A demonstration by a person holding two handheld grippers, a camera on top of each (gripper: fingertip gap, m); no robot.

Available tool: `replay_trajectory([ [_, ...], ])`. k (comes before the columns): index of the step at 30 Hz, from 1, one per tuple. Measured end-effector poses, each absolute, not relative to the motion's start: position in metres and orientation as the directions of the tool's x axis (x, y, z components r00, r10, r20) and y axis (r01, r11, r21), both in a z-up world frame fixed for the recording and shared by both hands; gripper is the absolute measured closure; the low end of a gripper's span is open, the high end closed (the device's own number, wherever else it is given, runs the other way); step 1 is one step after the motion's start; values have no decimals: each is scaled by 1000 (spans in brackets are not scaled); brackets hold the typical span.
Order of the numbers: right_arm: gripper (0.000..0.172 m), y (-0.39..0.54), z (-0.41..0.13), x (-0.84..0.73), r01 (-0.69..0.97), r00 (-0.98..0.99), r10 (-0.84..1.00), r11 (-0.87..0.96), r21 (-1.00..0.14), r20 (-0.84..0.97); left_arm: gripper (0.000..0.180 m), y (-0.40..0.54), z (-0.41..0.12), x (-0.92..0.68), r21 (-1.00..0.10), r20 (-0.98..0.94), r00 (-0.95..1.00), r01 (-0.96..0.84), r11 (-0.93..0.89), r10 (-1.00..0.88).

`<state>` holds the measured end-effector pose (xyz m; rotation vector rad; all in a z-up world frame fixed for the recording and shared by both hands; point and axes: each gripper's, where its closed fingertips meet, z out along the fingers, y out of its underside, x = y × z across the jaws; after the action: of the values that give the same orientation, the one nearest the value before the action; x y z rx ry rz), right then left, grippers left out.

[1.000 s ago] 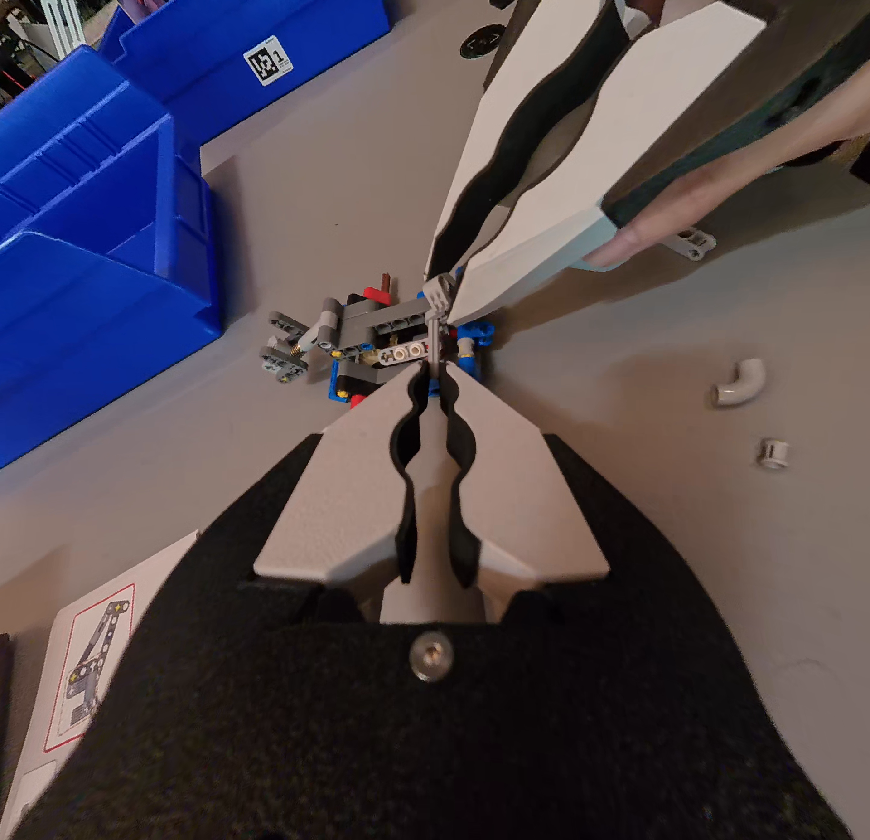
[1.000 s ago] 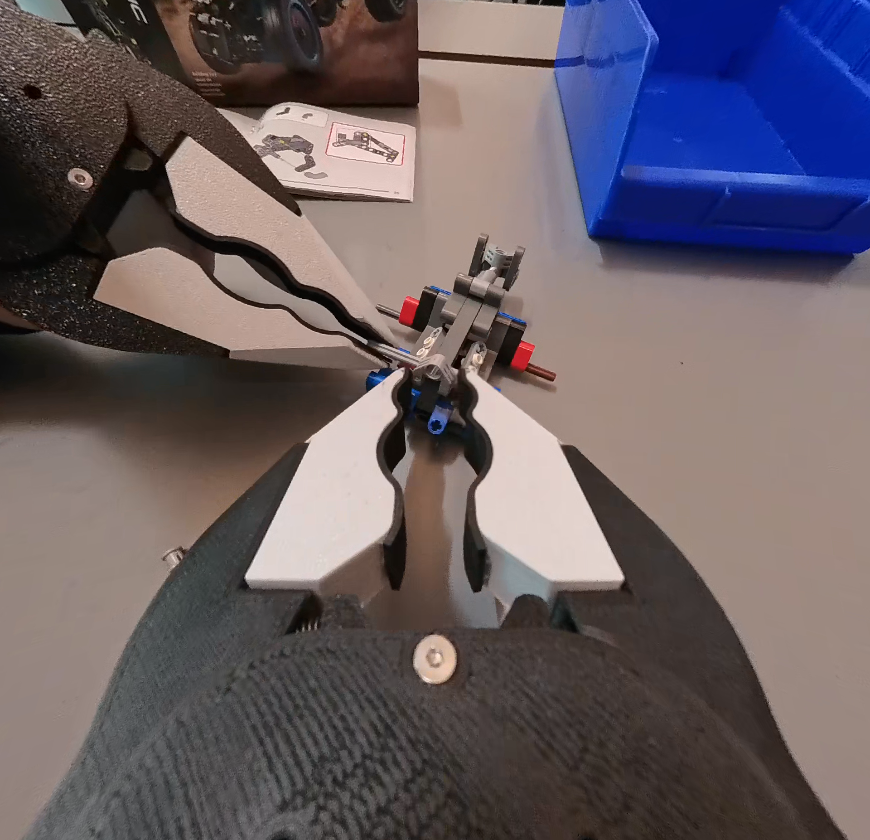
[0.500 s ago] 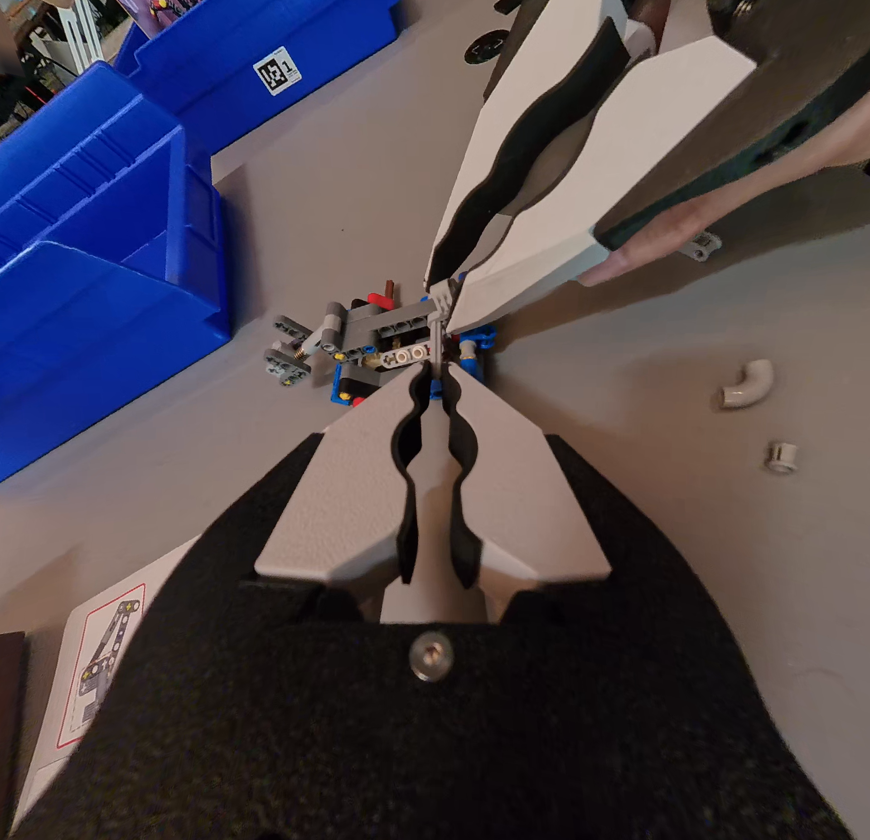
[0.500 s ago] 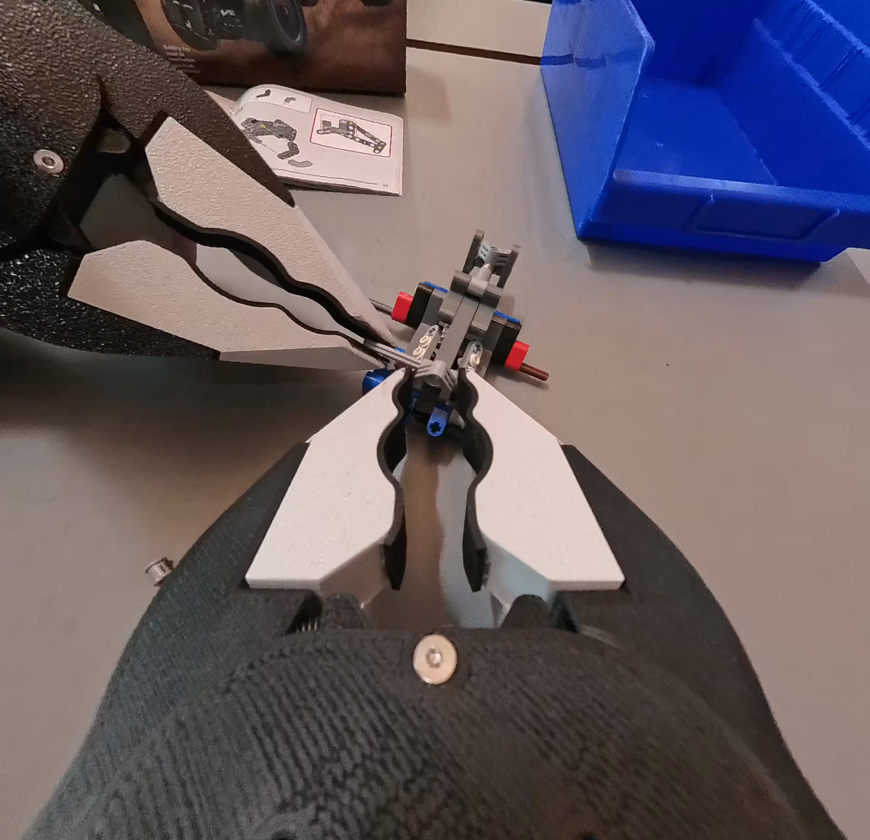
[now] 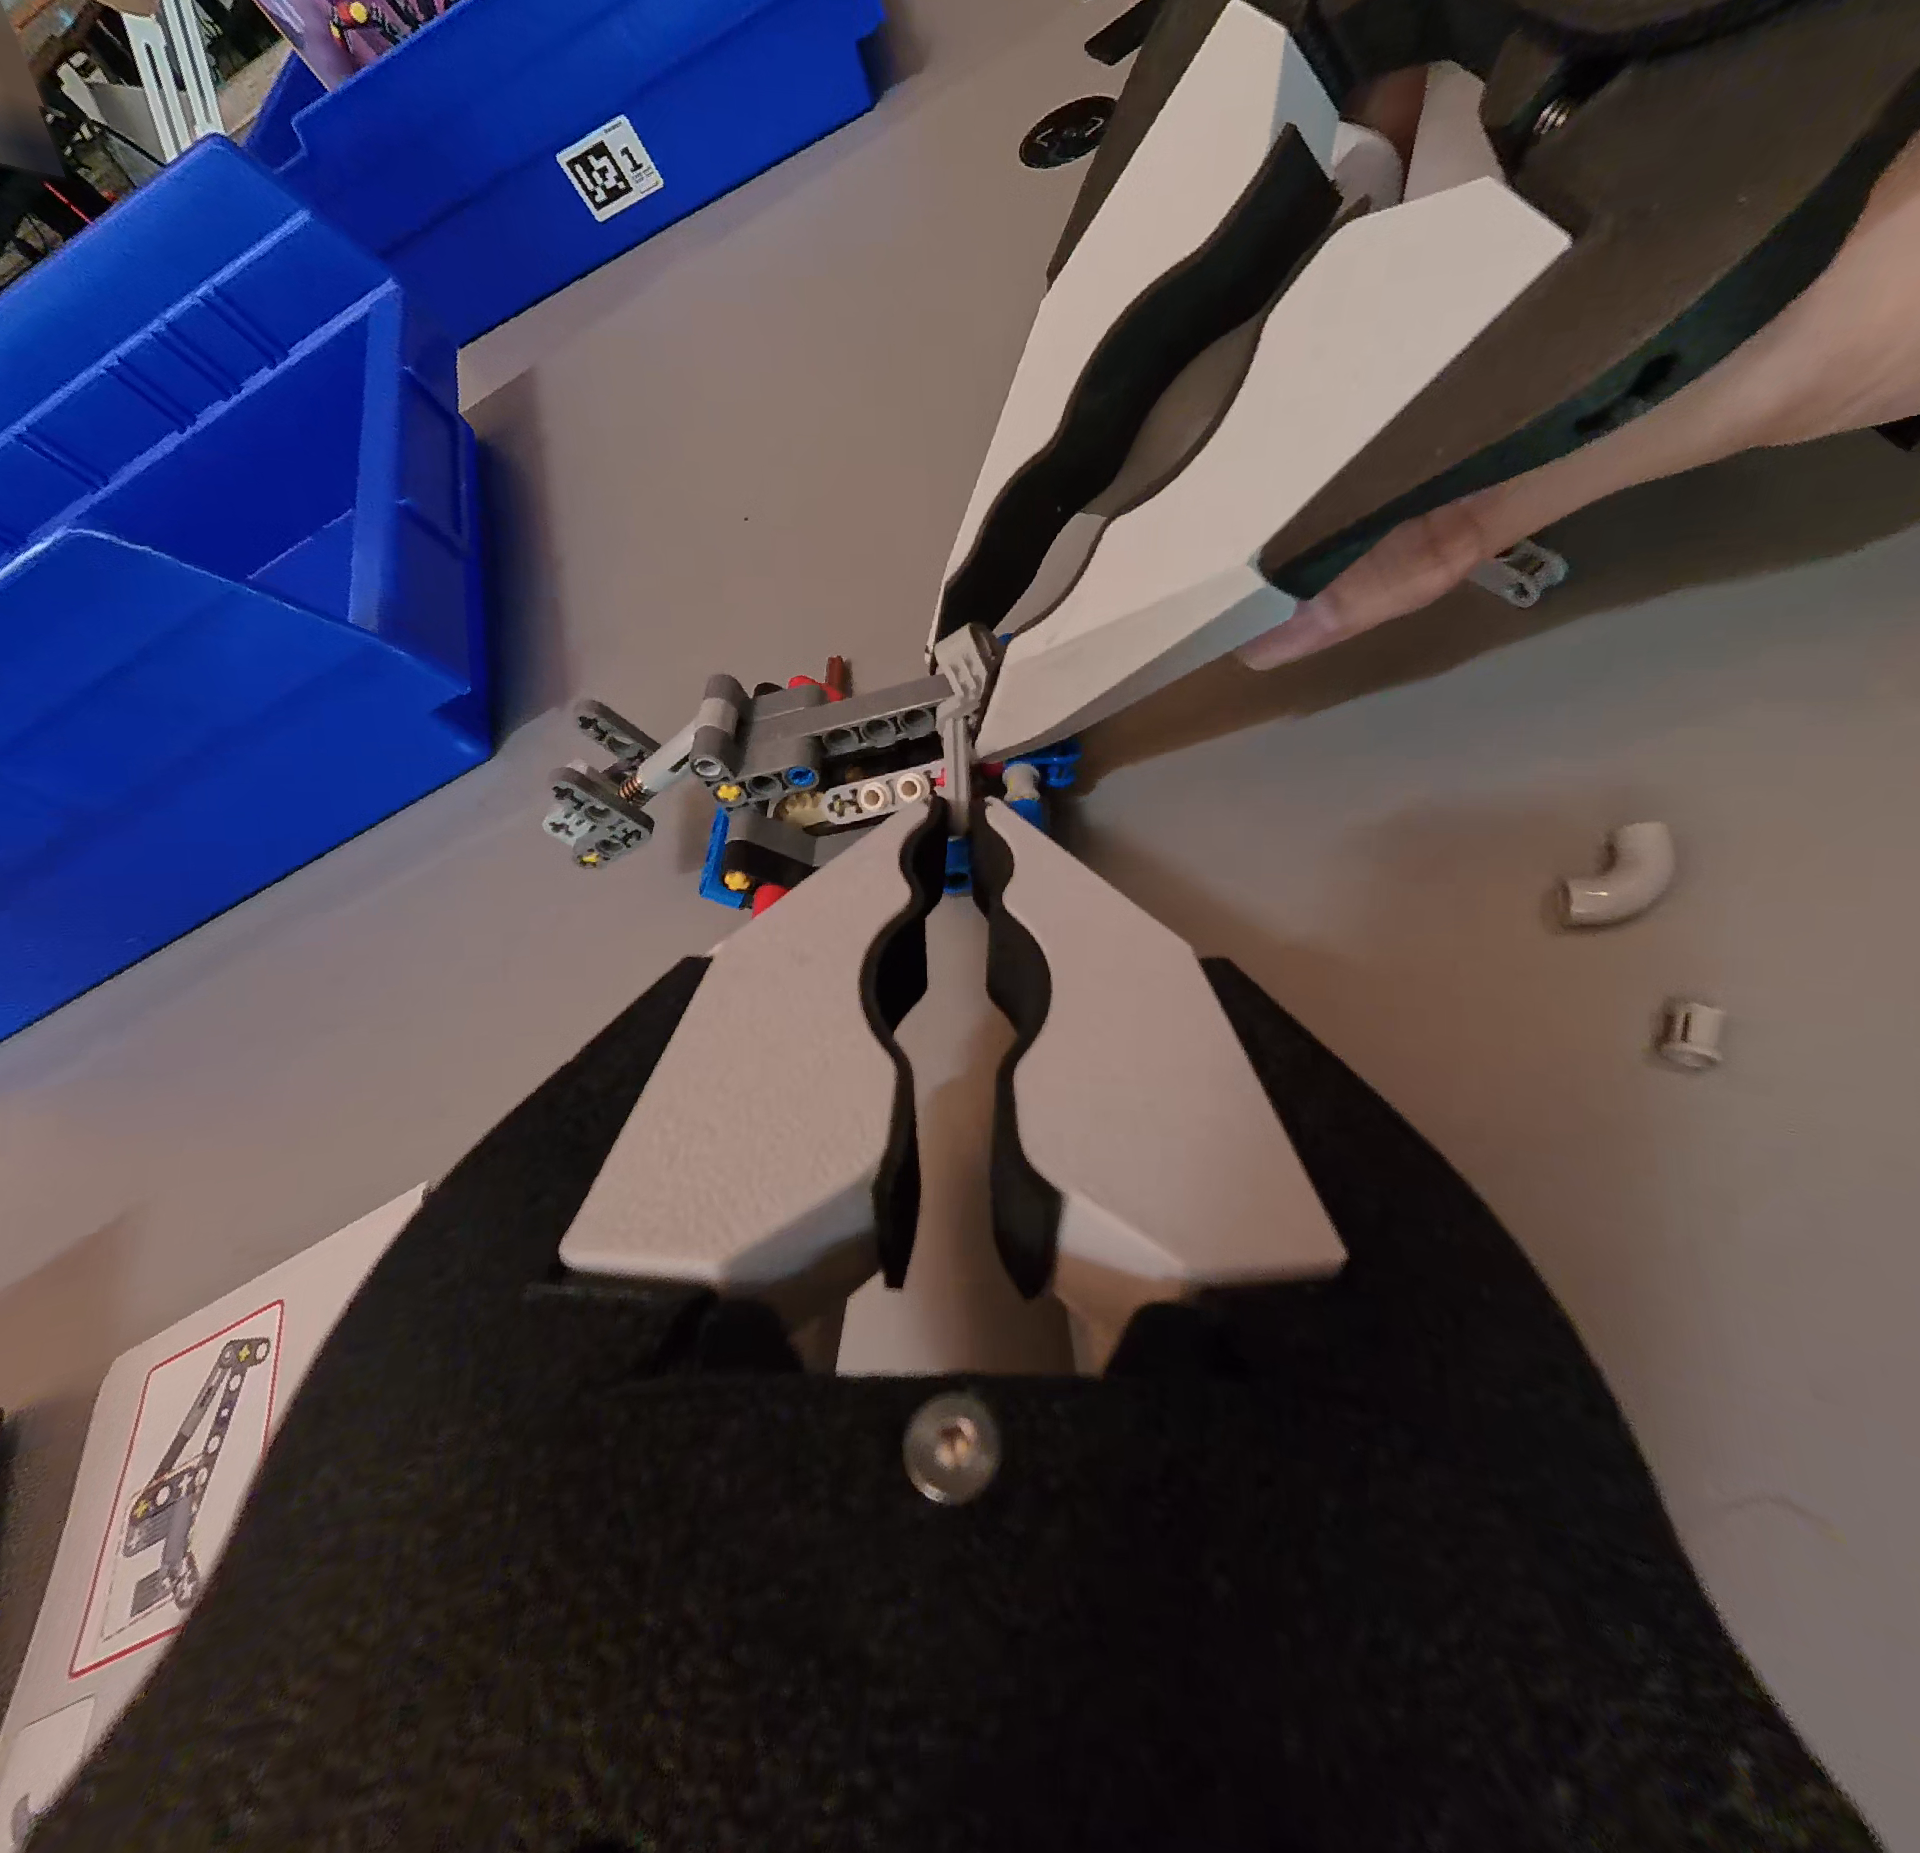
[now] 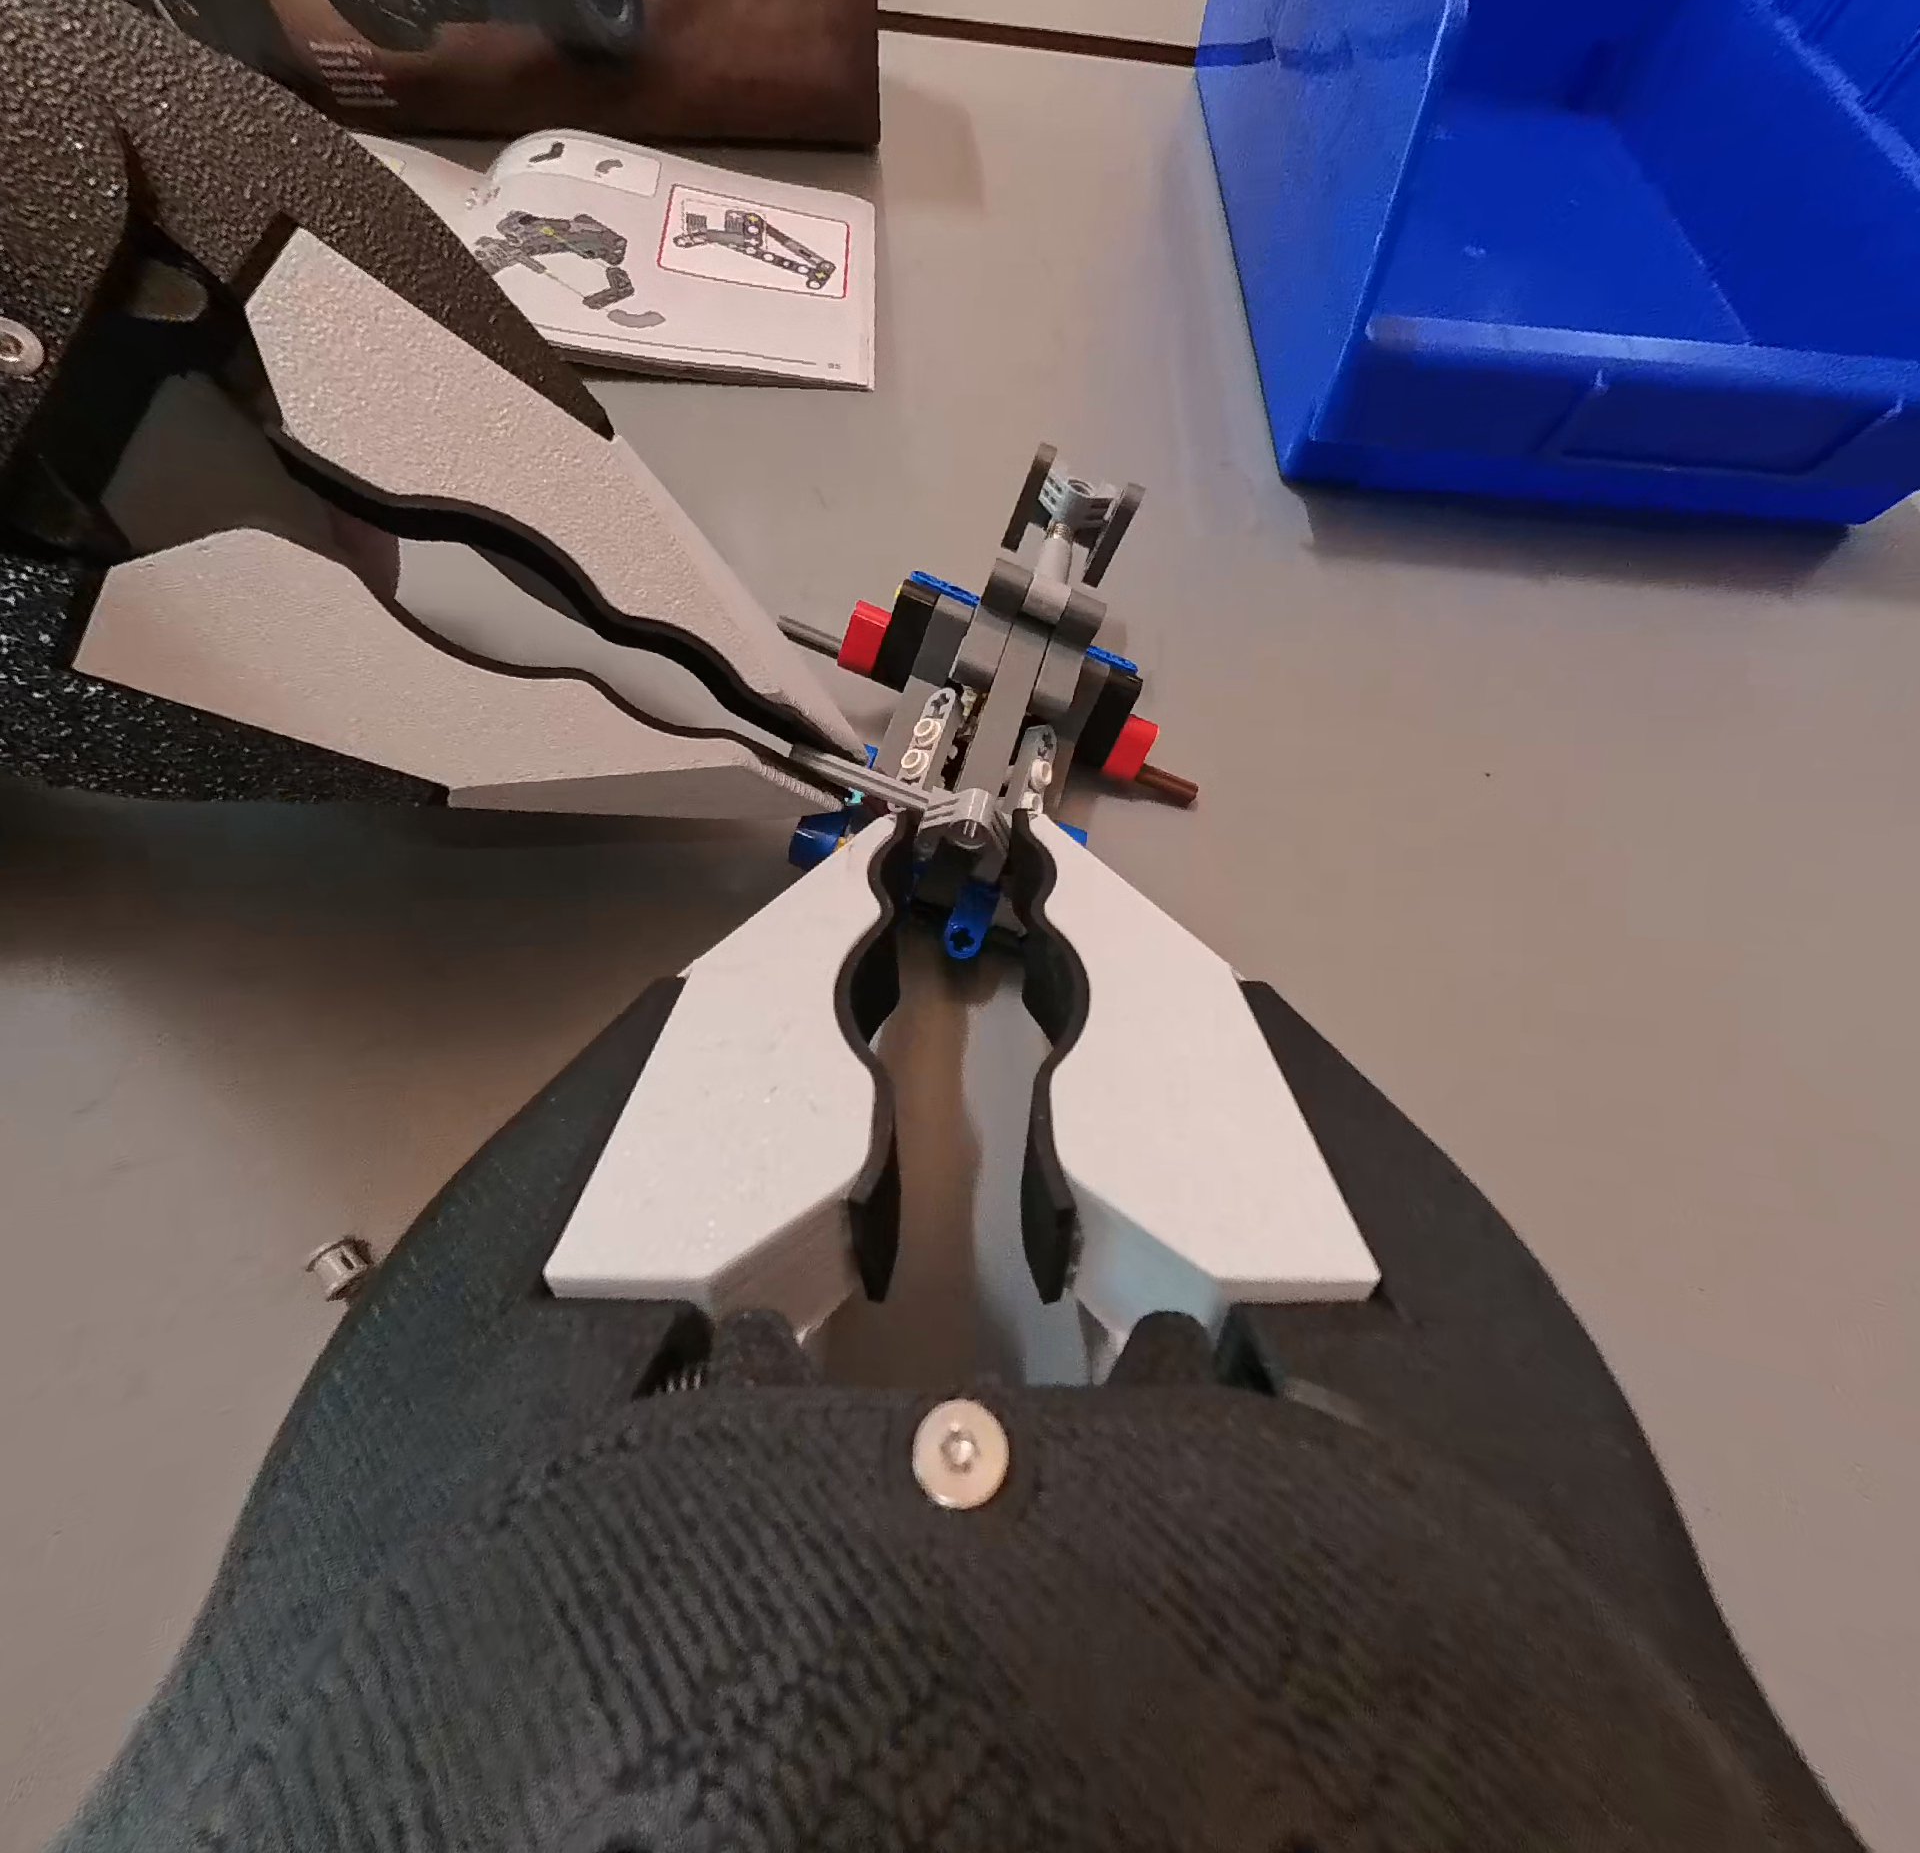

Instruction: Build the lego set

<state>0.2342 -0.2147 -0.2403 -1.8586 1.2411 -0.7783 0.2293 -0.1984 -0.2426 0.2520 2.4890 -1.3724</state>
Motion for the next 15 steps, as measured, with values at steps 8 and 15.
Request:
replay_trajectory([
  [8, 157, -217, -241, 233, -467, 353, -929, -280, -839, 113, 176, -197, -242, 227, -802, -305, -952, 272, 533, 27],
  [15, 156, -219, -241, 230, -451, 367, -918, -317, -834, 150, 174, -194, -240, 224, -817, -263, -963, 251, 519, 52],
])
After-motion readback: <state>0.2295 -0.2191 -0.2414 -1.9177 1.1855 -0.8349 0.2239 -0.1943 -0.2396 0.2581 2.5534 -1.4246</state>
